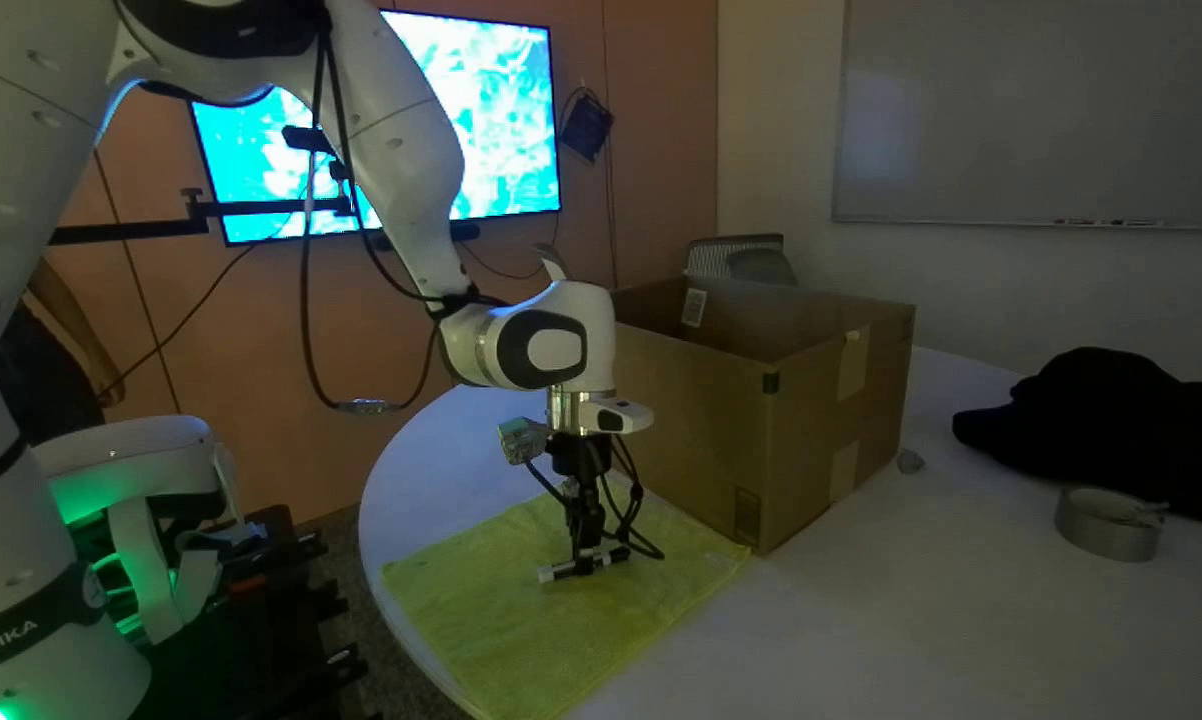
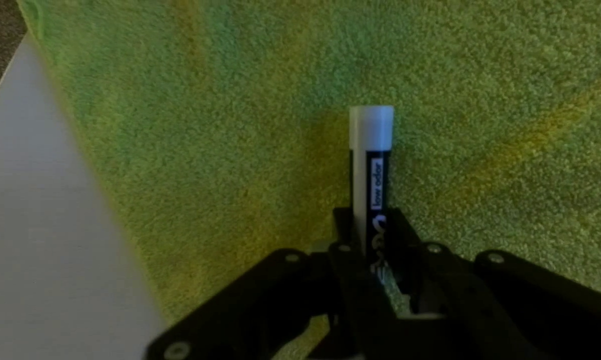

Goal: Put the marker in the cloth and wrap it up

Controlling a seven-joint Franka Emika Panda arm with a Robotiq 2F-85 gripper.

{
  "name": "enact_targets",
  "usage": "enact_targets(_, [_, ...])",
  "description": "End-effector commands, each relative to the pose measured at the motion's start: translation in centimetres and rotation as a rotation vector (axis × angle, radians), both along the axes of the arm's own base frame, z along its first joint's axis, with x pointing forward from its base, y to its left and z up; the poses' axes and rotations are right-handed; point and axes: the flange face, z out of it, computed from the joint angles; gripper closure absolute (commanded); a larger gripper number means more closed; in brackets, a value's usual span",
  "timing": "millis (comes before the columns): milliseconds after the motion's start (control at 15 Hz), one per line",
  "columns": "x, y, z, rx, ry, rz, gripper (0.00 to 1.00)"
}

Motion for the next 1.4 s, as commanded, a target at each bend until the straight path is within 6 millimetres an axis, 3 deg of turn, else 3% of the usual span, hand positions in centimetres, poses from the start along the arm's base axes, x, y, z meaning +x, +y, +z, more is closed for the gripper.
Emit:
enact_targets(0, [0.2, 0.2, -0.5, -0.018, 0.010, -0.011, 0.74])
enact_targets(133, [0.2, 0.4, -0.1, -0.011, 0.009, -0.001, 0.48])
enact_targets(533, [-0.1, 1.7, 2.9, 0.011, -0.037, 0.035, 0.03])
enact_targets(867, [-0.1, 4.6, 5.6, 0.054, -0.085, 0.105, 0.00])
enact_targets(1133, [-0.5, 8.8, 5.1, 0.139, -0.090, 0.203, 0.00])
enact_targets(1333, [-1.1, 11.7, 3.7, 0.205, -0.068, 0.286, 0.00])
